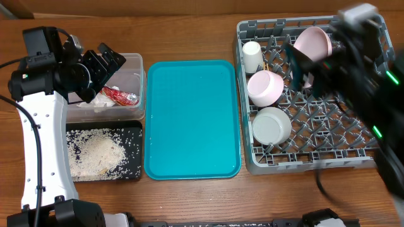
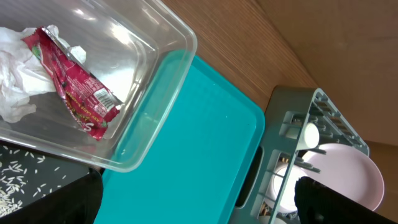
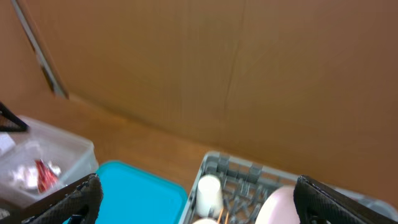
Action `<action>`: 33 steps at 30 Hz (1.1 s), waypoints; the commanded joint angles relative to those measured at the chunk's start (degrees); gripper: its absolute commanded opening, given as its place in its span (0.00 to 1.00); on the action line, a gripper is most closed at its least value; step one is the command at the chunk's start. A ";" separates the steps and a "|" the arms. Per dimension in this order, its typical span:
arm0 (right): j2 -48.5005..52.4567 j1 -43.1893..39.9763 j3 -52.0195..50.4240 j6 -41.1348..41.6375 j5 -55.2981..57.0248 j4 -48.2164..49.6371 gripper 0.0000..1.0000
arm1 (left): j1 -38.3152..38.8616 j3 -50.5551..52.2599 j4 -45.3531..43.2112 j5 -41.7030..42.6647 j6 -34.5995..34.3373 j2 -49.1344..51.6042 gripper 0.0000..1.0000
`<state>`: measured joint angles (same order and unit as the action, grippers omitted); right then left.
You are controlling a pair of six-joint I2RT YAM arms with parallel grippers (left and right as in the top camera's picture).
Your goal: Sort waste into correct bins and load items into the dishwasher
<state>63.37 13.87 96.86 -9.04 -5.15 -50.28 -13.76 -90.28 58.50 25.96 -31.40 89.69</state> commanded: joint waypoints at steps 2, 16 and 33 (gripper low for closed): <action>-8.09 -0.11 0.61 -0.35 2.16 -3.61 1.00 | 0.07 -0.94 -0.07 0.44 0.09 0.20 1.00; -29.18 -1.14 -8.04 0.13 2.36 -16.50 1.00 | 0.07 -0.94 -0.07 0.44 0.09 0.20 1.00; -53.62 -8.28 -58.64 7.65 -6.10 21.88 1.00 | 0.07 -0.94 -0.07 0.44 0.09 0.20 1.00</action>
<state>13.26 7.27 46.46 -6.90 -10.13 -34.52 -13.76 -90.28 58.48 25.96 -31.40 89.69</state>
